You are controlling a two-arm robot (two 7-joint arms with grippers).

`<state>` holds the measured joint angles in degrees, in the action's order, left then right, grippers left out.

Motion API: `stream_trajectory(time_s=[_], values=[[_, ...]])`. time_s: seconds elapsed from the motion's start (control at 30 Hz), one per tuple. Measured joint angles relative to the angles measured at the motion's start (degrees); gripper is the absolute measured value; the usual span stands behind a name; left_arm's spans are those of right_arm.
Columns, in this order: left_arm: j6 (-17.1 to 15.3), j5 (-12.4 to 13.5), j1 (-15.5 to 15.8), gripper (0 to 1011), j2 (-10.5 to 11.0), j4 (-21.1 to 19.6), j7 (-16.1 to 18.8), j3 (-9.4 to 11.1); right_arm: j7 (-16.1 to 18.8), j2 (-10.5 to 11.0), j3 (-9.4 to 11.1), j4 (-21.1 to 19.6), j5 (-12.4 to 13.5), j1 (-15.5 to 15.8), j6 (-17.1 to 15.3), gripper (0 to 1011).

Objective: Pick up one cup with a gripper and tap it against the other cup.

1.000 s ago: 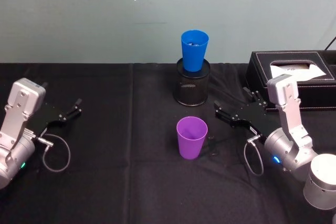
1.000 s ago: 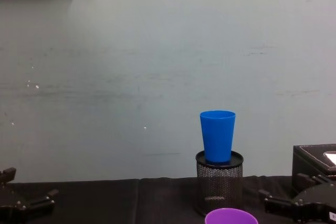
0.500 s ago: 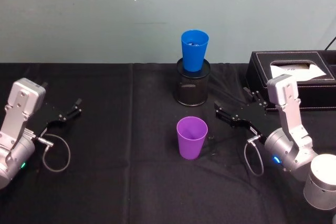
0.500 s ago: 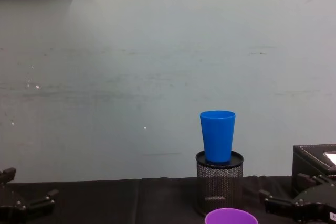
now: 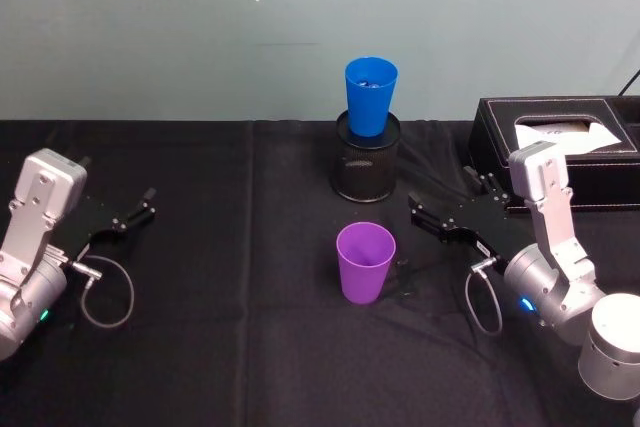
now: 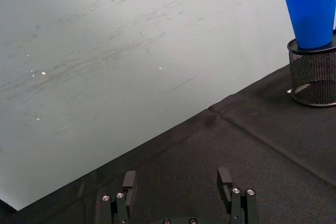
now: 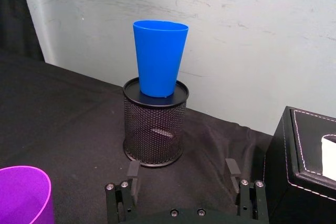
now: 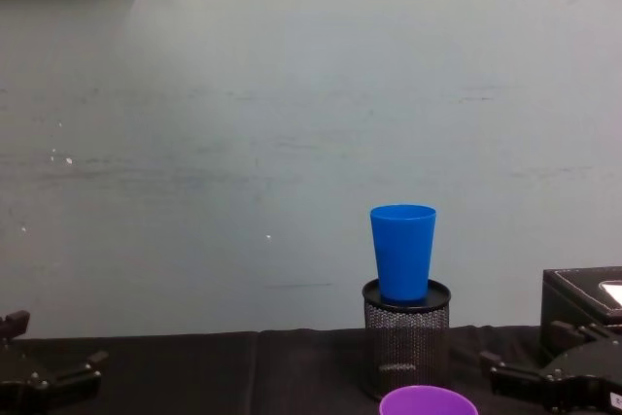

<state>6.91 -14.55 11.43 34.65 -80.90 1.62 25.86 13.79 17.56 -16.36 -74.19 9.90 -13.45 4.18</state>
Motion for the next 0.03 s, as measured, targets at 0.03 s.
stream_trajectory(time_s=[0.03], values=[[0.0,0.0,0.0,1000,0.0,0.0,0.0,0.0,0.0,0.0,0.0,0.0,0.0,0.0,0.0,1000]])
